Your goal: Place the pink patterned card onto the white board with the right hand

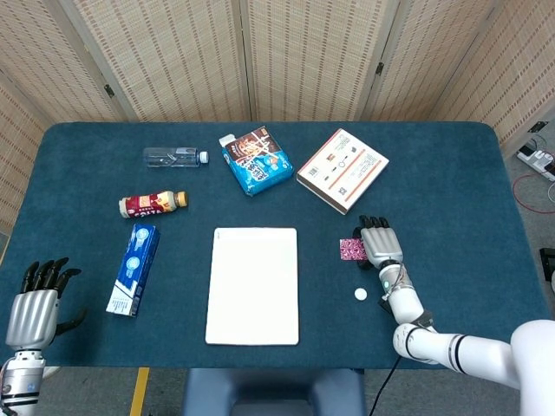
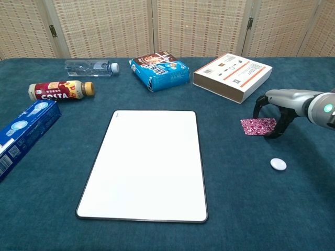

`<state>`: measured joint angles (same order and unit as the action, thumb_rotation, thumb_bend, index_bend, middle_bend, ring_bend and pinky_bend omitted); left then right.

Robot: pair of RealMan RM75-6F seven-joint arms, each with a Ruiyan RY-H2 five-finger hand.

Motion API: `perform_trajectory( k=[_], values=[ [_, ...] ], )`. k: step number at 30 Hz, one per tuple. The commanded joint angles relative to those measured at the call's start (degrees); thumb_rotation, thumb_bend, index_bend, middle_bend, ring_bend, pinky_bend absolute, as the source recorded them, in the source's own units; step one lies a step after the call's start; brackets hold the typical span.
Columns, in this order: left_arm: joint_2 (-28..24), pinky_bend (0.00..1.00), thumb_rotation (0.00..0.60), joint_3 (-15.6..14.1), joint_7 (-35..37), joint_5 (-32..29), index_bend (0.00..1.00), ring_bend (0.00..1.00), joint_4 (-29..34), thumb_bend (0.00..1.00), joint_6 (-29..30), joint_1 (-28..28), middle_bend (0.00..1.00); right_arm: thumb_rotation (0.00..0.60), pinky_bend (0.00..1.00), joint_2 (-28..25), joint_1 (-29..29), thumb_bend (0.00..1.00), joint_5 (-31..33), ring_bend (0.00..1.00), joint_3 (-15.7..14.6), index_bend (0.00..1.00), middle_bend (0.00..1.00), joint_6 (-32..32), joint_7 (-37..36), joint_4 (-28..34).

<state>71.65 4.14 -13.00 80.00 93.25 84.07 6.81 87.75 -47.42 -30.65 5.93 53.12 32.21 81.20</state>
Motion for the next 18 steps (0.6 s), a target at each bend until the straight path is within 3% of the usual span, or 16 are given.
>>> perform_trajectory(
  k=[1, 11, 18],
  values=[
    [0.02, 0.0, 0.6, -0.02, -0.03, -0.04, 0.29, 0.11, -0.05, 0.27, 0.0, -0.03, 0.15, 0.6, 0.0, -0.22, 0.16, 0.33, -0.17, 0.0, 0.16, 0.36, 0.1, 0.12, 0.0, 0.37],
    [-0.29, 0.0, 0.6, -0.02, 0.19, 0.22, 0.29, 0.11, 0.04, 0.27, 0.45, -0.29, 0.15, 0.6, 0.0, -3.64, 0.36, 0.33, -4.65, 0.0, 2.01, 0.36, 0.1, 2.22, -1.03, 8.34],
    [-0.85, 0.0, 0.6, 0.03, 0.0, 0.22, 0.29, 0.11, 0.47, 0.27, 0.84, -0.56, 0.15, 0.6, 0.0, -1.76, -3.03, 0.33, -7.4, 0.0, 3.5, 0.36, 0.1, 2.35, 1.82, 12.51]
  ],
)
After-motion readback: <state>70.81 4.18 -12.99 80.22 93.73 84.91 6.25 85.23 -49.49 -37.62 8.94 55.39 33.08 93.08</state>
